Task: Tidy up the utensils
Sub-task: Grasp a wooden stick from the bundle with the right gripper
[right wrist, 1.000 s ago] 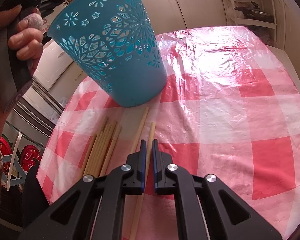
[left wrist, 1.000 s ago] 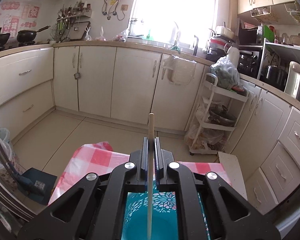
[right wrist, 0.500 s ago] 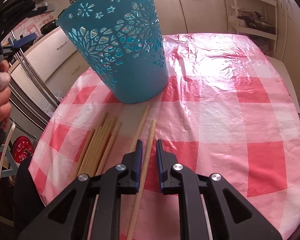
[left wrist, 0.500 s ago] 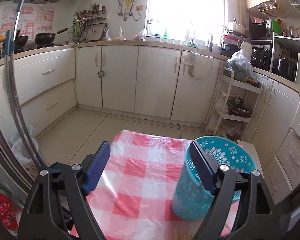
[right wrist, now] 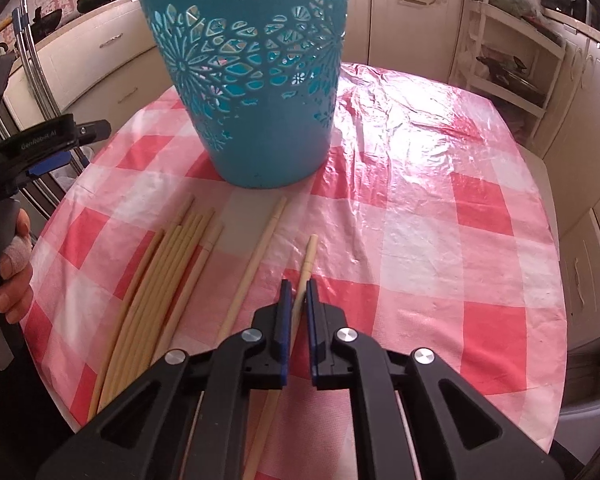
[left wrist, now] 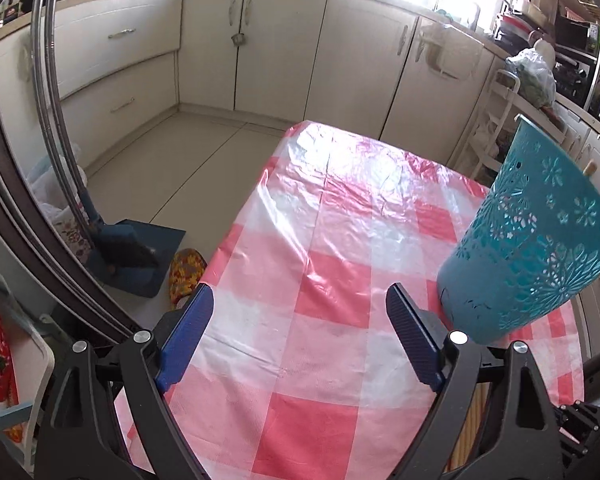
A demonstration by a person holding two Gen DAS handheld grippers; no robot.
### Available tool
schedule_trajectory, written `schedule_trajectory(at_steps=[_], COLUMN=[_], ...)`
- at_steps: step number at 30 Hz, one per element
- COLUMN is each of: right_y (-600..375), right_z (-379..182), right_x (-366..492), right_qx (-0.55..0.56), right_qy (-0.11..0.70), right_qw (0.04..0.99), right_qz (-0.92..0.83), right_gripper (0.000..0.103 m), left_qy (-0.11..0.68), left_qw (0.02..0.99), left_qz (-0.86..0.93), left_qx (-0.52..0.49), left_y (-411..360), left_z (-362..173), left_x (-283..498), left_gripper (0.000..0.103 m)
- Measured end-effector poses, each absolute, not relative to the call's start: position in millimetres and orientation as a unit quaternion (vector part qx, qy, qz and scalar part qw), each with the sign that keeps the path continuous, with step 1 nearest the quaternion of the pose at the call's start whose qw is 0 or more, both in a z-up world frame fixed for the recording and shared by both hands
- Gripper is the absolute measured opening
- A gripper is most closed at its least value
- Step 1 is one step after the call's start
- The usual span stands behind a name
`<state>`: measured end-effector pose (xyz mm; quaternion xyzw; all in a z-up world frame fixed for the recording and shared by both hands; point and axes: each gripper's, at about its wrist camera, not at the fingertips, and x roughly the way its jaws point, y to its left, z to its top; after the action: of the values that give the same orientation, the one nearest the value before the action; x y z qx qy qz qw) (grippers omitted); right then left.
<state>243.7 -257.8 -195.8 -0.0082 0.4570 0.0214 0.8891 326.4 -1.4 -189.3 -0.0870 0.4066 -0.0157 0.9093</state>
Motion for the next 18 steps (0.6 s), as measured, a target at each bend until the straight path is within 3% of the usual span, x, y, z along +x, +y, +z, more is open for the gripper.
schedule_trajectory(at_steps=[6, 12, 18], right_y=[-257, -281, -303], right_z=[-195, -180, -124], right_x=[242, 226, 210], right_qx=[-0.027, 0.07, 0.133], right_qy=[0.461, 0.432, 0.359], right_qw=[0.887, 0.897, 0.92], right_qz=[0.024, 0.057, 0.081], right_gripper=[0.007, 0.005, 0.006], left_qy=[0.439, 0.437, 0.447], left_qw=[0.894, 0.898, 0.894], left_qz=[-0.024, -0.03, -0.033], left_qx=[-0.087, -0.046, -0.007], left_y=[-4, -20, -36], left_z=[-211, -211, -211], left_x=[331, 332, 333], left_gripper=[0.087, 0.09, 0.091])
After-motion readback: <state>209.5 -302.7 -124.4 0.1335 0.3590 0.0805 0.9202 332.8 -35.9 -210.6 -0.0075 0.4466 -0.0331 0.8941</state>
